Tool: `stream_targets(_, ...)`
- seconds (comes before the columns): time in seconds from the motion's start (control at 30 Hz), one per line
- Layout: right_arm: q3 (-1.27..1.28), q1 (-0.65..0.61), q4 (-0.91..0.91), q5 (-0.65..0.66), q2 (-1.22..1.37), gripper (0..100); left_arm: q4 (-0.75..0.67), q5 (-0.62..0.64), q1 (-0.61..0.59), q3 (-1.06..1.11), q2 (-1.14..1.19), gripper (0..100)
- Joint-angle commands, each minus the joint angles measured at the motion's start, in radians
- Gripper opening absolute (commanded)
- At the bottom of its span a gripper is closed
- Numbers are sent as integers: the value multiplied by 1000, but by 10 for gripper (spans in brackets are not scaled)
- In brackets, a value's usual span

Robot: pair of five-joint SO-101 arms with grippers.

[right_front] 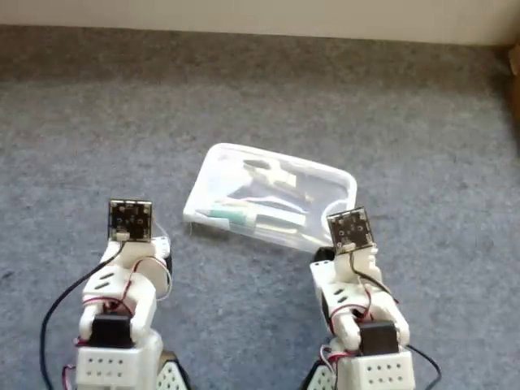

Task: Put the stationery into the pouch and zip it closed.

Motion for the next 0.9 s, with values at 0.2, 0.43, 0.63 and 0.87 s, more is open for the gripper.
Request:
stream_targets(0.2,145,171,94,-5,-18,6,181,-222,-8,36,-4,7)
stream_targets(0.43,145,194,222,0,-18,6,373,-242,-4,36,-7,7)
stream_targets(0.63,145,194,222,0,-18,6,397,-242,-7,36,-5,7)
stream_targets(0.87,145,194,222,0,-18,6,397,-242,-7,36,-7,7)
